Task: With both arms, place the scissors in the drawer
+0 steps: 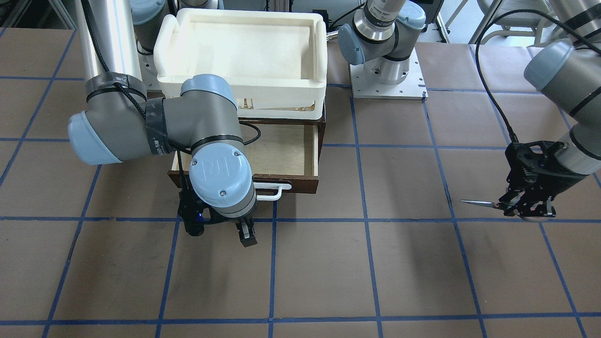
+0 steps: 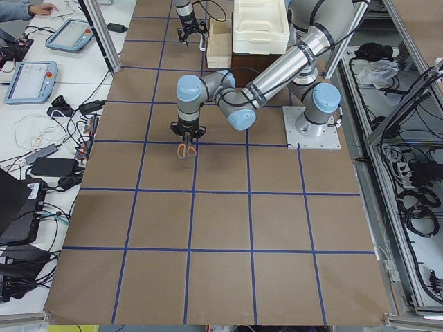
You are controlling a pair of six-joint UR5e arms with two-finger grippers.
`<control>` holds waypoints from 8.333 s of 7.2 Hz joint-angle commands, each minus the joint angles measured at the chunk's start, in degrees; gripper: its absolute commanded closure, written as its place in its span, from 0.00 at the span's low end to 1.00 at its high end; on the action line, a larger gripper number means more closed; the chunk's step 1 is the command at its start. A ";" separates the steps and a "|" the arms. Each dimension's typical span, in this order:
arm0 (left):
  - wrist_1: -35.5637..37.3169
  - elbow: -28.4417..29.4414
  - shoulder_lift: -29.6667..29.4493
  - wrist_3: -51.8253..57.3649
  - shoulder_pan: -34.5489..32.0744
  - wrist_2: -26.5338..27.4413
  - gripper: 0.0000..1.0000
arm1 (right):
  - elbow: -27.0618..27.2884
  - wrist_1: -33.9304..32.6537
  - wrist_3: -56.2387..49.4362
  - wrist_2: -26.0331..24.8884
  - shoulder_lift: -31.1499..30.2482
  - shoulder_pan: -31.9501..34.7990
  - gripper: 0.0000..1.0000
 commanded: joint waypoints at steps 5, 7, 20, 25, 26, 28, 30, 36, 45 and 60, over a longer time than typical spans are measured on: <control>-14.86 9.33 5.72 -29.21 -22.44 1.00 0.94 | -2.63 -0.60 -2.95 0.13 2.27 -0.54 0.00; -16.71 10.74 5.46 -33.11 -26.26 1.09 0.94 | -4.39 -0.60 -3.47 0.13 3.24 -0.54 0.00; -16.37 10.04 2.66 -43.03 -37.67 1.62 0.94 | -3.69 -0.16 -21.39 -1.45 -3.76 -3.86 0.00; -8.22 10.83 -4.27 -52.94 -46.02 -0.31 0.93 | 2.70 -0.95 -81.88 -8.11 -18.70 -14.86 0.00; -8.11 11.44 -5.68 -54.37 -47.61 -0.31 0.93 | 3.68 -0.95 -84.57 -9.00 -20.47 -15.12 0.00; -8.98 11.53 -7.36 -56.58 -50.86 -0.93 0.93 | 4.56 -0.34 -86.97 -7.87 -21.11 -14.95 0.00; -12.06 11.36 -7.98 -56.84 -51.93 -1.02 0.93 | 5.09 -0.08 -86.97 -1.31 -21.63 -14.77 0.00; -12.51 10.56 -8.42 -56.49 -52.64 -0.93 0.92 | 7.29 0.19 -86.88 -2.42 -22.69 -14.77 0.00; -11.71 10.30 -8.60 -57.46 -53.43 -1.02 0.01 | 7.82 1.16 -86.36 -2.33 -23.13 -14.77 0.00; -9.86 7.05 14.43 -104.80 -23.98 9.27 0.00 | 9.31 1.42 -86.09 -2.16 -24.53 -14.51 0.00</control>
